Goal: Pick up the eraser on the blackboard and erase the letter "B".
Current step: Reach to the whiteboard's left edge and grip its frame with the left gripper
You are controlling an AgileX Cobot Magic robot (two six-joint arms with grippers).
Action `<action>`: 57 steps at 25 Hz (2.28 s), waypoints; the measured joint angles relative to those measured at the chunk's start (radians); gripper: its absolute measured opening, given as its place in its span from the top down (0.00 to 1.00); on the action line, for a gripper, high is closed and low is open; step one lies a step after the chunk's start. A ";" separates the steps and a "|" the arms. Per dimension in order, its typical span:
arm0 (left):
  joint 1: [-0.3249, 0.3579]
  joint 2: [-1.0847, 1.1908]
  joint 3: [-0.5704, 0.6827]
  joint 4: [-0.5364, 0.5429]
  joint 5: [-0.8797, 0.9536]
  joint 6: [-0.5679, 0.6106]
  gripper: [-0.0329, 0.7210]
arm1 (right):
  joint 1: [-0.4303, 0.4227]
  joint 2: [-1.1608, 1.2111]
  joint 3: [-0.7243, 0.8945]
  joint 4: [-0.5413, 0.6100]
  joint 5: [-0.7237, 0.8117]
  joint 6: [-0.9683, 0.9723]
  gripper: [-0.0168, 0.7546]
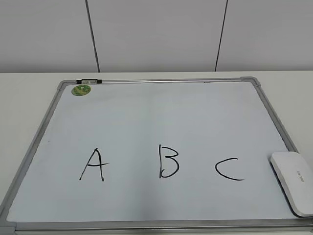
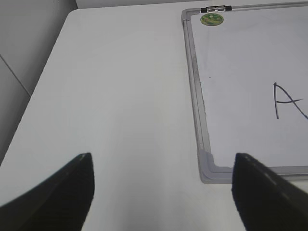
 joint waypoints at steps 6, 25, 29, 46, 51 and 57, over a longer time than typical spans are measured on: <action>0.000 0.000 0.000 0.000 0.000 0.000 0.07 | 0.000 0.000 0.000 0.000 0.000 0.000 0.21; 0.000 0.036 -0.044 -0.030 -0.040 0.000 0.14 | 0.000 0.000 0.000 0.000 0.000 0.000 0.21; 0.000 0.204 -0.129 -0.043 -0.111 0.000 0.15 | 0.000 0.000 0.000 0.000 0.000 0.000 0.21; 0.000 1.082 -0.375 -0.171 -0.259 0.041 0.18 | 0.000 0.000 0.000 0.000 0.000 0.000 0.21; 0.000 1.325 -0.510 -0.173 -0.255 0.100 0.19 | 0.000 0.000 0.000 0.000 0.000 0.000 0.21; 0.000 1.559 -0.654 -0.176 -0.222 0.130 0.27 | 0.000 0.000 0.000 0.000 0.000 0.000 0.21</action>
